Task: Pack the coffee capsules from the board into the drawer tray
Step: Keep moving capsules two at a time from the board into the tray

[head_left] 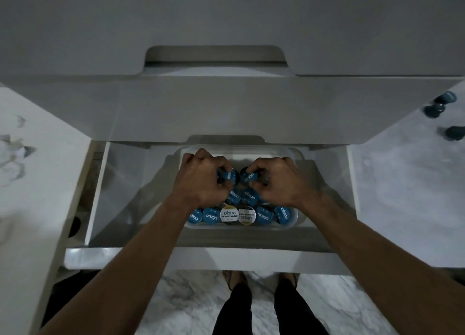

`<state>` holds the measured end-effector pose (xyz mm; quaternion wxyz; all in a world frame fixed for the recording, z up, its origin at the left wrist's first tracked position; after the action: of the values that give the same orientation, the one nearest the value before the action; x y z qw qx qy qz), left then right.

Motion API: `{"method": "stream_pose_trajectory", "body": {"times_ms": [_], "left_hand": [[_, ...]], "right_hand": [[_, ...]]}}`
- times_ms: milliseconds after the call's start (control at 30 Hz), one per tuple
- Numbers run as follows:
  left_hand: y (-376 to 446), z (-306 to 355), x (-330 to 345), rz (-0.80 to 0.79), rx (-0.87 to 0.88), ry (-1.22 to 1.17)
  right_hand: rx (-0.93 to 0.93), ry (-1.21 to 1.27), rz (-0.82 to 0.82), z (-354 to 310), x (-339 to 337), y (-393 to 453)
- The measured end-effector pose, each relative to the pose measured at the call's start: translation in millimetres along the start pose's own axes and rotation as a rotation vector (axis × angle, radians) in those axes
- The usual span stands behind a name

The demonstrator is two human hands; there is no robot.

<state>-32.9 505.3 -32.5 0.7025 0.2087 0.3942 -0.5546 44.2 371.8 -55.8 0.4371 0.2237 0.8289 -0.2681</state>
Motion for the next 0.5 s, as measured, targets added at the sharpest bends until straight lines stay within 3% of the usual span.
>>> {"method": "stream_pose_trajectory", "body": {"times_ms": [500], "left_hand": [[-2.9, 2.3, -0.5, 0.009, 0.026, 0.031]], "right_hand": [[0.024, 0.024, -0.005, 2.7, 3.2, -1.0]]}}
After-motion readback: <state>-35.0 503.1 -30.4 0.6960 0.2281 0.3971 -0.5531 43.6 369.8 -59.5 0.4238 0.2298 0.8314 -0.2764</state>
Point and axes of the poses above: each hand's wrist, its own y-axis towards the middle knuckle, its own x-axis out of the palm, z = x × y, the point moved 9 cm from there along y, towards the middle knuckle, and after that the axes turned 13 degrees about -y, right-handed, at the moved point
